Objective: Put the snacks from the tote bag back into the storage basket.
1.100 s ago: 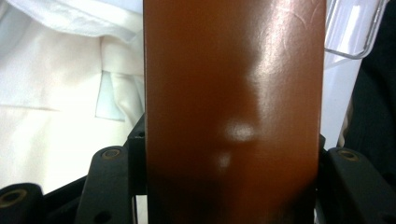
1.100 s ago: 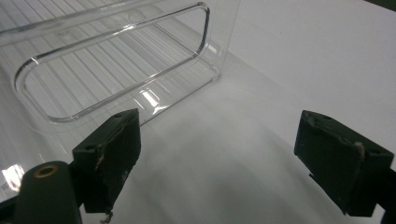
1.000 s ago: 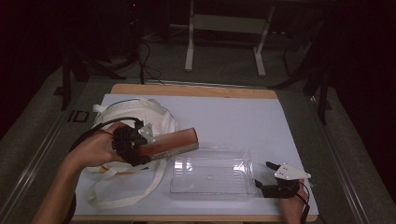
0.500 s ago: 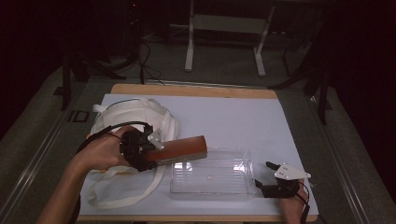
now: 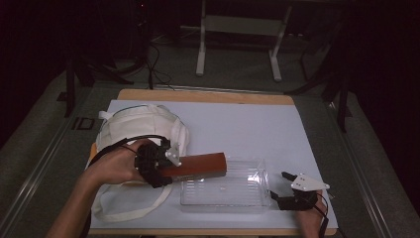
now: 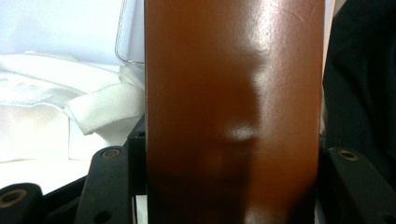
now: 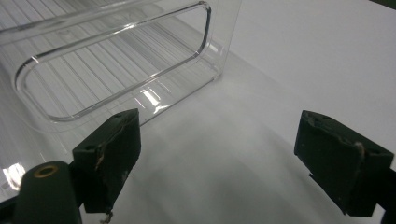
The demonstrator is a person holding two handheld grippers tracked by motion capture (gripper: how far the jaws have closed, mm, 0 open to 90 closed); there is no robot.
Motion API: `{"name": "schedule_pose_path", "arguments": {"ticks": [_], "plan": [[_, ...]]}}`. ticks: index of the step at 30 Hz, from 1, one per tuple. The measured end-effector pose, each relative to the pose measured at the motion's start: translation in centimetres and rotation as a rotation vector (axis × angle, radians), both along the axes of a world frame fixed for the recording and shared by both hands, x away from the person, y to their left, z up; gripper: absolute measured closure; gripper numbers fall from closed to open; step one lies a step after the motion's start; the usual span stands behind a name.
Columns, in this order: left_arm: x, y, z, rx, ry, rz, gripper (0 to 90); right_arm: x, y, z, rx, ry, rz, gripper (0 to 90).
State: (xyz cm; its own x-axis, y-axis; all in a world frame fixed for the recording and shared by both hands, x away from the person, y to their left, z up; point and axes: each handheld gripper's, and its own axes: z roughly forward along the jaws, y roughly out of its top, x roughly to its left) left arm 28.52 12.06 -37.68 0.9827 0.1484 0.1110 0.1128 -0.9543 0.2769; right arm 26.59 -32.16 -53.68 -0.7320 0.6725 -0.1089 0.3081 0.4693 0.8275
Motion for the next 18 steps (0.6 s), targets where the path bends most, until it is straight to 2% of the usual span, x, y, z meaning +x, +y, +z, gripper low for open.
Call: {"name": "schedule_pose_path", "arguments": {"ticks": [6,18], "plan": [[-0.5,-0.5,-0.7,-0.021,-0.002,-0.011,43.8,0.0,0.0,0.0,0.0,0.0,0.001,14.6],[-1.1,-1.3,-1.3,-0.009,0.006,-0.036,43.9,0.0,0.0,0.0,-0.002,0.004,0.003,14.6]]}}
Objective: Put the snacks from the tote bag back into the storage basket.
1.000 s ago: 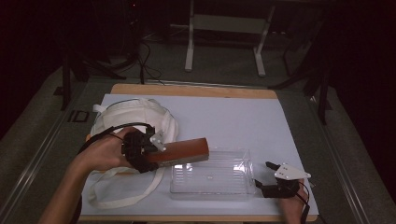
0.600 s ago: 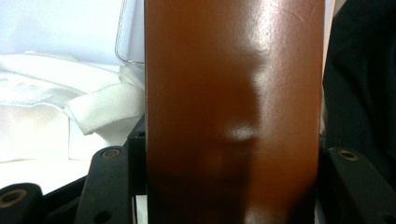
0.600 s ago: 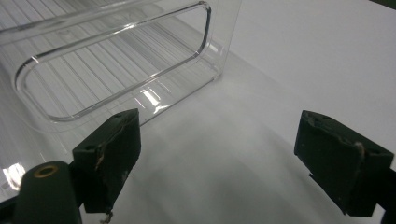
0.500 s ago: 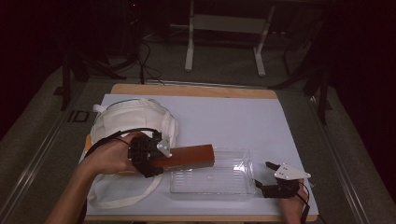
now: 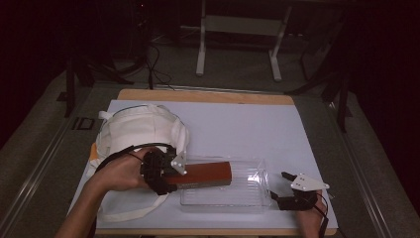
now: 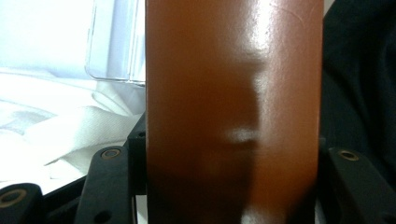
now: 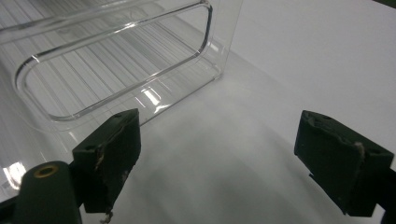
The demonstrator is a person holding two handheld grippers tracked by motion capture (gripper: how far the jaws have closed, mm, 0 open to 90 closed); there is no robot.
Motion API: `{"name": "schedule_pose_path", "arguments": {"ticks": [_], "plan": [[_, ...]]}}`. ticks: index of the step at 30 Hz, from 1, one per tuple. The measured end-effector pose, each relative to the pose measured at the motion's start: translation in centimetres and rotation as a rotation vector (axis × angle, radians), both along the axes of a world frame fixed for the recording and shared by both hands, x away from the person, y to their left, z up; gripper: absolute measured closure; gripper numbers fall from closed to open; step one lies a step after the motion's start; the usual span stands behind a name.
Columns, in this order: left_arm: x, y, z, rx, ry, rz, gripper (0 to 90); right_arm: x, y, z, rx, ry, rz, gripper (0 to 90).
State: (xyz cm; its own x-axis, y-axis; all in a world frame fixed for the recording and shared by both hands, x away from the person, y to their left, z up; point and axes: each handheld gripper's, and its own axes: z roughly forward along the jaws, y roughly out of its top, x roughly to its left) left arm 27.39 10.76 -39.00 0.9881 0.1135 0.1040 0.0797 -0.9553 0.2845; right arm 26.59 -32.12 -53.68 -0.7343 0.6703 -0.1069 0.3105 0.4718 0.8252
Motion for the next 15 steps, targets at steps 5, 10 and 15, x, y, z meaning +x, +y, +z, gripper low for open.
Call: {"name": "schedule_pose_path", "arguments": {"ticks": [5,10,15], "plan": [[-0.2,-0.5,-0.2,0.014,0.015,-0.013,43.9,0.0,0.0,0.0,0.0,0.0,0.0,14.6],[-0.5,-1.3,-0.6,0.027,0.02,-0.034,43.9,0.0,0.0,0.0,0.0,0.0,0.0,14.6],[-0.8,-1.7,-0.7,0.02,0.014,-0.052,43.9,0.0,0.0,0.0,0.0,0.0,-0.001,14.6]]}}
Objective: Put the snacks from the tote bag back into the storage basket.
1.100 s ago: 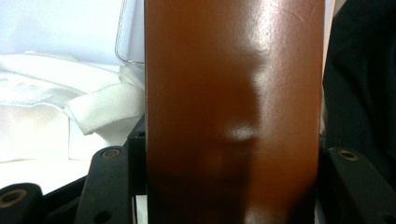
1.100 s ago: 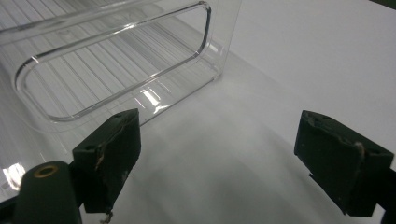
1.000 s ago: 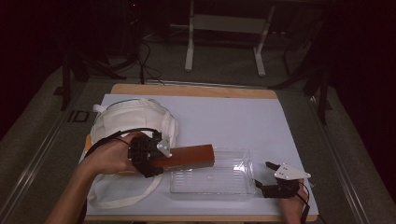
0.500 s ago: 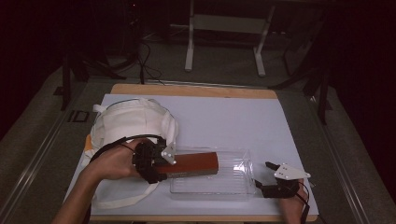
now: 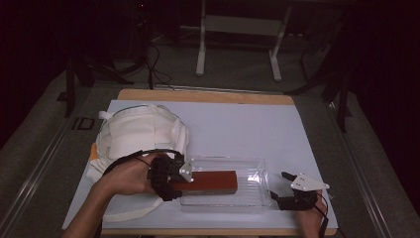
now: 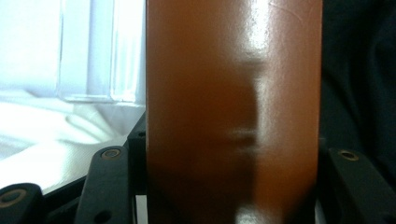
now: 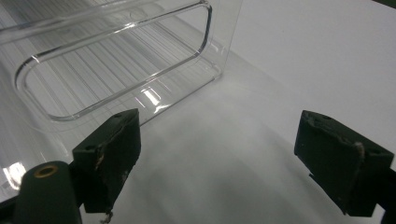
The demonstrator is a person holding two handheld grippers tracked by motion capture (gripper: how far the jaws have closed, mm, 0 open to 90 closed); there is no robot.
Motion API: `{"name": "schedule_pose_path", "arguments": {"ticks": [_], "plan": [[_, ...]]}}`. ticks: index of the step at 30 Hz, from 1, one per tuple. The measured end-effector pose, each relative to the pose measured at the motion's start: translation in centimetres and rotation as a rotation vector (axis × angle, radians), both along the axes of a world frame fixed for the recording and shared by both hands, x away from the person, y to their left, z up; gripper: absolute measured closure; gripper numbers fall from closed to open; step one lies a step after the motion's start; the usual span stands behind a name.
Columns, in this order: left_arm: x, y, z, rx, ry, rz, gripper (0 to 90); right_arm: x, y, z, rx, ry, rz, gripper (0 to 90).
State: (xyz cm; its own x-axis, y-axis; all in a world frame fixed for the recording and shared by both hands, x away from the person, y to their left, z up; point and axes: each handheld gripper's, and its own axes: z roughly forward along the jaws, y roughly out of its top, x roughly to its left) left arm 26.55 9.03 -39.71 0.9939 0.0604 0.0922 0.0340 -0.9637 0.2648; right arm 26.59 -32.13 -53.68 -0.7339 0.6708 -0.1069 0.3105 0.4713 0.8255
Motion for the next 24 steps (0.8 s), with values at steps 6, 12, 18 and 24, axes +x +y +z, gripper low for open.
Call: {"name": "schedule_pose_path", "arguments": {"ticks": [6,12,18,24], "plan": [[-0.3,-0.5,-0.4,0.007,-0.006,-0.013,43.9,0.0,0.0,0.0,-0.001,0.0,0.0,14.6],[-0.5,-1.0,-0.8,0.016,-0.01,-0.023,43.8,0.0,0.0,0.0,0.0,0.0,-0.001,14.6],[-0.5,-1.9,-1.2,0.044,-0.009,-0.039,43.8,0.0,0.0,0.0,-0.001,-0.001,0.0,14.6],[-0.5,-2.6,-1.5,0.06,-0.012,-0.048,43.6,0.0,0.0,0.0,-0.001,0.0,0.0,14.6]]}}
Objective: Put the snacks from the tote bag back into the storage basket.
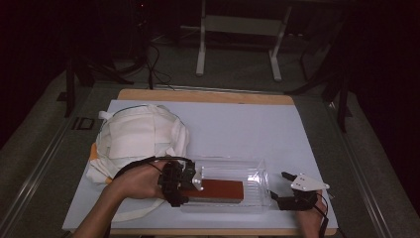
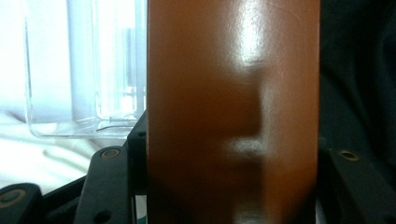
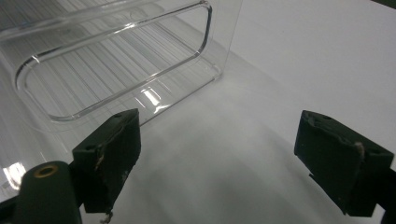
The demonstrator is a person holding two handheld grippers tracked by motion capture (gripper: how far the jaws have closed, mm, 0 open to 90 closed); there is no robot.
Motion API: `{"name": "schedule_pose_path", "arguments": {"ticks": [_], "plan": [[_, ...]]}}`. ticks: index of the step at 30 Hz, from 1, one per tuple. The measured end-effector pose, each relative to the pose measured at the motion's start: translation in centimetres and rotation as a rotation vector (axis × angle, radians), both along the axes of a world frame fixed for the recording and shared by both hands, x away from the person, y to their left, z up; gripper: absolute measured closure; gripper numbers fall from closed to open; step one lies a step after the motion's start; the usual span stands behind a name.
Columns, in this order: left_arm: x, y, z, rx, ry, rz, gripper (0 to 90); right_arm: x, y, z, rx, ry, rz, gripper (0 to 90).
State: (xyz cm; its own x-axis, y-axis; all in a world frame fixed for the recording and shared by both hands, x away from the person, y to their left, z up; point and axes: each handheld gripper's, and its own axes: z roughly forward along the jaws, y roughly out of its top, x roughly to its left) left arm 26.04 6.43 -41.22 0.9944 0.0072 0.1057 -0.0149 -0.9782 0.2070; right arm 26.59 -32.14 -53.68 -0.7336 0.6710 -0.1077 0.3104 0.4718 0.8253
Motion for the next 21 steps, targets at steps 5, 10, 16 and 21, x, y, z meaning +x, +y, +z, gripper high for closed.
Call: {"name": "schedule_pose_path", "arguments": {"ticks": [5,10,16,21], "plan": [[-0.1,-0.6,-0.1,0.008,0.0,-0.015,43.4,0.0,0.0,0.0,-0.001,0.0,0.0,14.6],[0.1,-1.1,-0.3,-0.003,0.007,-0.024,43.1,0.0,0.0,0.0,0.0,0.0,0.0,14.6],[0.4,-1.9,-1.1,0.014,0.024,-0.021,42.3,0.0,0.0,0.0,0.0,0.001,0.002,14.6],[0.6,-2.2,-1.1,-0.001,0.036,-0.029,40.9,0.0,0.0,0.0,0.0,0.0,0.002,14.6]]}}
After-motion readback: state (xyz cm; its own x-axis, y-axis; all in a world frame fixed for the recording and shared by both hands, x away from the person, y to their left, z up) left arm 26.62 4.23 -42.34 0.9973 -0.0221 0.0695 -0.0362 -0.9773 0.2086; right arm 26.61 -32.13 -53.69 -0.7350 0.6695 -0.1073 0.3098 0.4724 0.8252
